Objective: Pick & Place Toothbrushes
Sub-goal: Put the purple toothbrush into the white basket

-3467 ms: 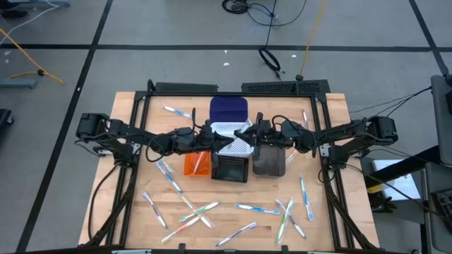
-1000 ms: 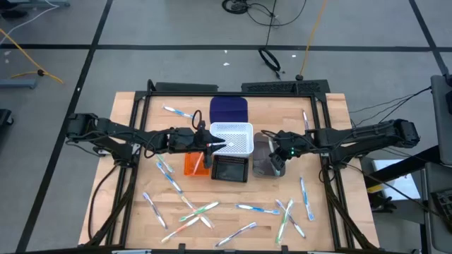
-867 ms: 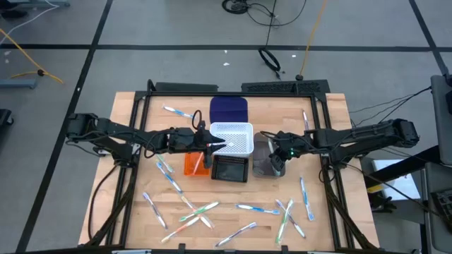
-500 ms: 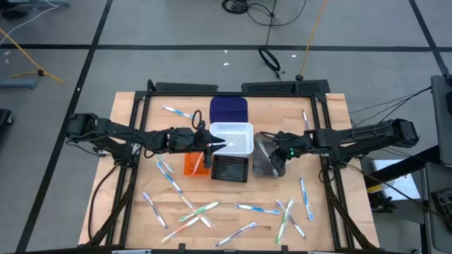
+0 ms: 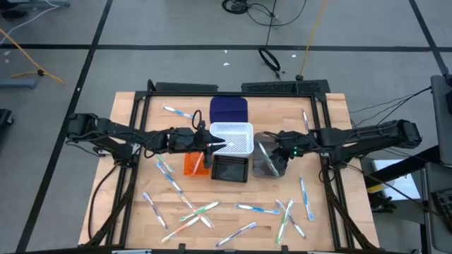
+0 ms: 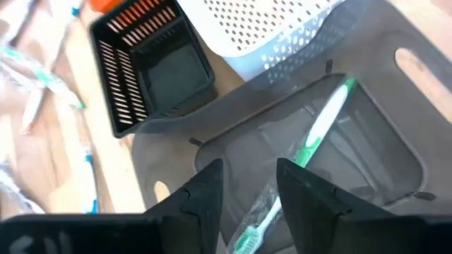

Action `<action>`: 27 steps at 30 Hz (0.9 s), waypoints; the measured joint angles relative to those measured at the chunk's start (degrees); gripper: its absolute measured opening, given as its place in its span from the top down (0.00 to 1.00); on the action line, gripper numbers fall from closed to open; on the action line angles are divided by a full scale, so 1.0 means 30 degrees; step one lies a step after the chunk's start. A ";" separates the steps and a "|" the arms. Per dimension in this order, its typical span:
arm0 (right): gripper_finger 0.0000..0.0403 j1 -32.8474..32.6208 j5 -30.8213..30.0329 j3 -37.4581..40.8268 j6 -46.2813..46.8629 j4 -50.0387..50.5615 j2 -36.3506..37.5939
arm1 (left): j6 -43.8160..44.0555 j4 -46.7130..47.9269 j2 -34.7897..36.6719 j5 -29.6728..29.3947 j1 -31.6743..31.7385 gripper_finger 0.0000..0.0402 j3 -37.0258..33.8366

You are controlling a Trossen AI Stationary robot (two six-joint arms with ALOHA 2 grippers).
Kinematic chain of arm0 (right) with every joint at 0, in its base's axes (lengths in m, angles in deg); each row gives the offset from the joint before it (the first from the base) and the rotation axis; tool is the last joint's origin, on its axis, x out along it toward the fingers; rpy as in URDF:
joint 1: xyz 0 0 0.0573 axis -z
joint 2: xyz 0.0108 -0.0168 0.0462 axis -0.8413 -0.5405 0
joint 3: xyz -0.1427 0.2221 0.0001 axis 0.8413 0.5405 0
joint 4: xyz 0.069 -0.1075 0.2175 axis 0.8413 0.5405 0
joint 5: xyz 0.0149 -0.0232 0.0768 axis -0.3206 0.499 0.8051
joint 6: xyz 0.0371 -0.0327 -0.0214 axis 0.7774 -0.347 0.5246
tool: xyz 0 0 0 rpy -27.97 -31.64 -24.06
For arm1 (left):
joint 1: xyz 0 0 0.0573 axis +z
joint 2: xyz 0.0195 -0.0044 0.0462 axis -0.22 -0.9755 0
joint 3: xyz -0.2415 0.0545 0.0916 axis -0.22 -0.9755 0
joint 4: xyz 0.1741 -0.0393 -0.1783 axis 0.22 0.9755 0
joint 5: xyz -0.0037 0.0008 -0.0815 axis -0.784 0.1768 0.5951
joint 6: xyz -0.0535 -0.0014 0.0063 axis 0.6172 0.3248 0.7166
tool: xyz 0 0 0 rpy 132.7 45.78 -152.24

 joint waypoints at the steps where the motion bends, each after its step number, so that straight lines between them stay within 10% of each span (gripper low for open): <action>1: 0.70 0.0000 0.0005 0.0000 -0.0045 0.0290 0.0324 | 0.0000 0.0014 0.0000 0.0006 -0.0006 0.78 0.0000; 15: 0.73 0.0000 -0.0392 0.0000 -0.0191 0.5722 0.4654 | 0.0000 0.0000 0.0000 0.0015 -0.0015 0.78 0.0000; 27: 0.73 0.0022 -0.6284 0.0007 0.3783 1.1017 0.4655 | 0.0000 -0.0012 -0.0005 0.0022 -0.0015 0.78 0.0000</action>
